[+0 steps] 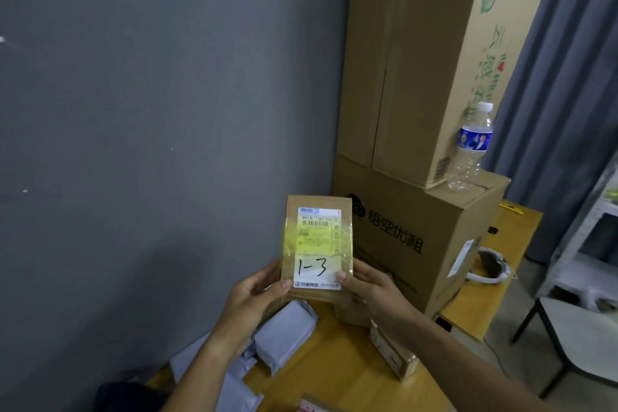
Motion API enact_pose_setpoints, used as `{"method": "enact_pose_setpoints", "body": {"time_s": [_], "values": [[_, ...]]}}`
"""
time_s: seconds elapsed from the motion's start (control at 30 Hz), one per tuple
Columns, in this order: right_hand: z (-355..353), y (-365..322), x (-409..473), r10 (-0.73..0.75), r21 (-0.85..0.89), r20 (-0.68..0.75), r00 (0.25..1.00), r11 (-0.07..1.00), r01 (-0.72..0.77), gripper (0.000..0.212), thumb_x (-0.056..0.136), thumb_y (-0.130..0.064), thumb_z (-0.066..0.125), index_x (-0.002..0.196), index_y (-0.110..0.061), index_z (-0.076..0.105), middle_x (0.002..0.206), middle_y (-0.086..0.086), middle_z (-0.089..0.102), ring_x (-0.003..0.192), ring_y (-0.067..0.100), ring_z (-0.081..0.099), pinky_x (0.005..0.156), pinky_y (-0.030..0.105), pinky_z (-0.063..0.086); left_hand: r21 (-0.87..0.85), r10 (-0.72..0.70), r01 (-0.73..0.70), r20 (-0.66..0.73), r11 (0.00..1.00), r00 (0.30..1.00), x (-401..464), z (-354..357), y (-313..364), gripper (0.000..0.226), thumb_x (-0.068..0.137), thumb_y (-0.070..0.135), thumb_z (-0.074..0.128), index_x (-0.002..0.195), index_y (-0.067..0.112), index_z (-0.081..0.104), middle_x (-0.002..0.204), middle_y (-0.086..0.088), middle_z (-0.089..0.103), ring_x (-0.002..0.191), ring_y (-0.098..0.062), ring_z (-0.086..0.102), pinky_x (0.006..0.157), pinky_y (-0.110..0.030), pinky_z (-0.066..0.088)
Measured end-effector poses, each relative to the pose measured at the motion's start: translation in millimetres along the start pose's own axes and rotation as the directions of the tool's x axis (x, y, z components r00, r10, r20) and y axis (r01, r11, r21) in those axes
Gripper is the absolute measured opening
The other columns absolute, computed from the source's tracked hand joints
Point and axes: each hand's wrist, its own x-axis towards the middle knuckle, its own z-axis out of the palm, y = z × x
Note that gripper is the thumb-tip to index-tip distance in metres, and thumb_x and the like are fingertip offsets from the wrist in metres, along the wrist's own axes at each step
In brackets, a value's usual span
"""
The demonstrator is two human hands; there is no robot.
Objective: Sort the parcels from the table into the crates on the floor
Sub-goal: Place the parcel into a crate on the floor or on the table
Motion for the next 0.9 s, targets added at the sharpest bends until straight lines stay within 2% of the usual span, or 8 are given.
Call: {"method": "enact_pose_setpoints", "body": {"time_s": [0.1, 0.17, 0.27, 0.37, 0.53, 0.67, 0.8, 0.9], "values": [[-14, 4, -12, 0.024, -0.033, 0.015, 1.000, 0.999, -0.023, 0.062, 0.084, -0.037, 0.075, 0.142, -0.039, 0.052, 0.129, -0.005, 0.070, 0.119, 0.023, 0.066, 0.104, 0.047, 0.050, -0.060, -0.021, 0.022, 0.028, 0.998, 0.999, 2, 8, -7, 0.060, 0.080, 0.034, 0.081, 0.135, 0.022, 0.060, 0.124, -0.004, 0.072, 0.118, -0.022, 0.067, 0.097, -0.033, 0.056], [-24, 7, -21, 0.041, -0.023, 0.016, 0.999, 0.999, -0.041, 0.071, 0.080, -0.039, 0.080, 0.145, -0.039, 0.050, 0.136, -0.006, 0.066, 0.121, 0.019, 0.065, 0.108, 0.049, 0.049, -0.065, -0.029, 0.032, 0.055, 0.997, 0.998, 2, 17, -9, 0.068, 0.074, 0.041, 0.080, 0.136, 0.023, 0.060, 0.125, -0.004, 0.071, 0.119, -0.022, 0.066, 0.100, -0.036, 0.054], [-36, 7, -33, 0.031, -0.017, -0.017, 0.999, 0.999, -0.032, 0.056, 0.090, -0.028, 0.073, 0.142, -0.037, 0.053, 0.135, -0.005, 0.066, 0.120, 0.018, 0.066, 0.097, 0.038, 0.055, -0.058, -0.022, 0.028, 0.097, 0.998, 0.995, 1, 33, -12, 0.059, 0.081, 0.038, 0.080, 0.134, 0.023, 0.060, 0.124, -0.003, 0.072, 0.118, -0.020, 0.066, 0.099, -0.033, 0.055], [-47, 5, -49, 0.027, 0.023, -0.050, 0.998, 0.999, -0.026, 0.046, 0.099, -0.011, 0.061, 0.141, -0.029, 0.055, 0.130, 0.002, 0.069, 0.114, 0.020, 0.069, 0.085, 0.029, 0.057, -0.063, -0.023, 0.033, 0.141, 0.997, 0.990, -1, 51, -10, 0.068, 0.074, 0.044, 0.081, 0.135, 0.024, 0.060, 0.124, -0.002, 0.072, 0.118, -0.018, 0.066, 0.094, -0.028, 0.056], [-72, 7, -89, 0.002, 0.015, -0.138, 0.990, 1.000, 0.000, 0.045, 0.099, -0.010, 0.061, 0.140, -0.029, 0.057, 0.128, 0.000, 0.071, 0.116, 0.021, 0.068, 0.098, 0.037, 0.055, -0.072, -0.021, 0.037, 0.210, 0.997, 0.977, -11, 93, -3, 0.090, 0.057, 0.054, 0.090, 0.135, 0.020, 0.060, 0.123, -0.003, 0.072, 0.114, -0.018, 0.068, 0.087, -0.023, 0.057], [-100, 11, -139, -0.025, 0.018, -0.239, 0.971, 0.999, 0.030, 0.044, 0.097, -0.008, 0.062, 0.134, -0.031, 0.061, 0.126, -0.002, 0.072, 0.114, 0.019, 0.069, 0.090, 0.030, 0.057, -0.088, -0.041, 0.069, 0.287, 0.994, 0.957, -25, 143, -4, 0.056, 0.081, 0.026, 0.076, 0.134, 0.020, 0.059, 0.121, -0.005, 0.073, 0.114, -0.023, 0.069, 0.088, -0.028, 0.058], [-131, 24, -202, -0.040, -0.009, -0.356, 0.934, 0.999, 0.039, 0.048, 0.095, -0.011, 0.066, 0.139, -0.029, 0.059, 0.126, -0.002, 0.072, 0.116, 0.019, 0.068, 0.103, 0.038, 0.052, -0.087, -0.057, 0.092, 0.342, 0.992, 0.938, -52, 202, -11, 0.051, 0.081, 0.021, 0.072, 0.131, 0.022, 0.062, 0.119, -0.005, 0.074, 0.110, -0.022, 0.071, 0.089, -0.032, 0.058], [-151, 35, -259, -0.061, -0.002, -0.431, 0.900, 0.998, 0.066, 0.048, 0.095, -0.010, 0.065, 0.139, -0.026, 0.059, 0.125, -0.001, 0.073, 0.113, 0.018, 0.070, 0.093, 0.031, 0.053, -0.057, -0.081, 0.113, 0.399, 0.992, 0.913, -76, 246, -23, 0.054, 0.082, 0.024, 0.076, 0.134, 0.014, 0.062, 0.121, -0.008, 0.073, 0.113, -0.026, 0.069, 0.103, -0.046, 0.051]]}}
